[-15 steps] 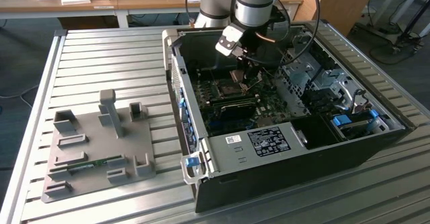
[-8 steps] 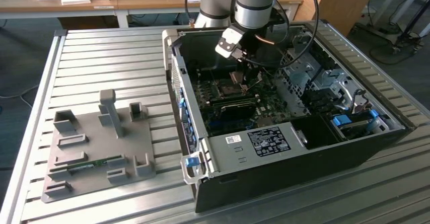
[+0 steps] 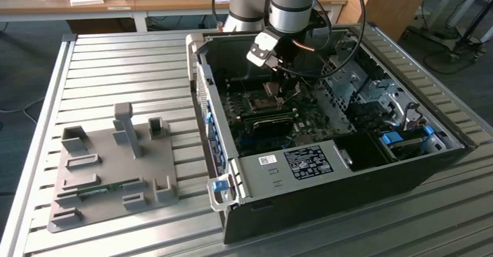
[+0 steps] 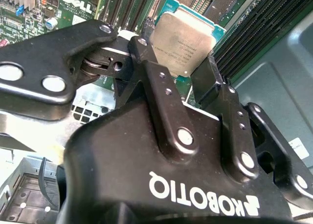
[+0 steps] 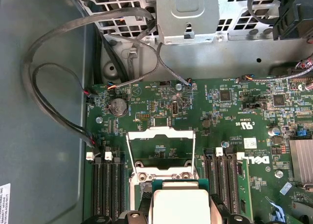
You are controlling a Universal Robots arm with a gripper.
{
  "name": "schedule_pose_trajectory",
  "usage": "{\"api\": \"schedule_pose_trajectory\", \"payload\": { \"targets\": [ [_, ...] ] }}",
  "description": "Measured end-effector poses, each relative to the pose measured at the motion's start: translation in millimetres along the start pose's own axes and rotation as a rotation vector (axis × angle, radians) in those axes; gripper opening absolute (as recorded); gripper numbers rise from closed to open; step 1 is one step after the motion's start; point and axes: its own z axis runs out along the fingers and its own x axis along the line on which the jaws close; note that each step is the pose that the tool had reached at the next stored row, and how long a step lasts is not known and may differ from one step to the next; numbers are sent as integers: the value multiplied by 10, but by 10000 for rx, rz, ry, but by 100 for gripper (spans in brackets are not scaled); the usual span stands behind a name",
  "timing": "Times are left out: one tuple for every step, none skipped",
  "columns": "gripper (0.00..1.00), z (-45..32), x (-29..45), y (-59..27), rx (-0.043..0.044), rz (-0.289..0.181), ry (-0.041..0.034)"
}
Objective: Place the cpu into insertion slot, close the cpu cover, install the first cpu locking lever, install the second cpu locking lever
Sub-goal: 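Place the cpu into insertion slot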
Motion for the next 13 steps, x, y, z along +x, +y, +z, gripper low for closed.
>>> {"api": "schedule_pose_trajectory", "payload": {
  "targets": [
    [54,0,0,0,0,0,0],
    [54,0,0,0,0,0,0],
    [54,1,0,0,0,7,0],
    [54,1,0,0,-1,25,-2],
    [54,2,0,0,-2,62,-6],
    [54,3,0,0,-4,121,-13],
    [54,3,0,0,-5,187,-22],
    [54,3,0,0,-5,228,-26],
    [54,3,0,0,-5,231,-27],
    [54,3,0,0,-6,233,-28],
    [54,3,0,0,-6,236,-28],
    [54,4,0,0,-6,238,-28],
    [54,4,0,0,-6,240,-28]
  ]
}}
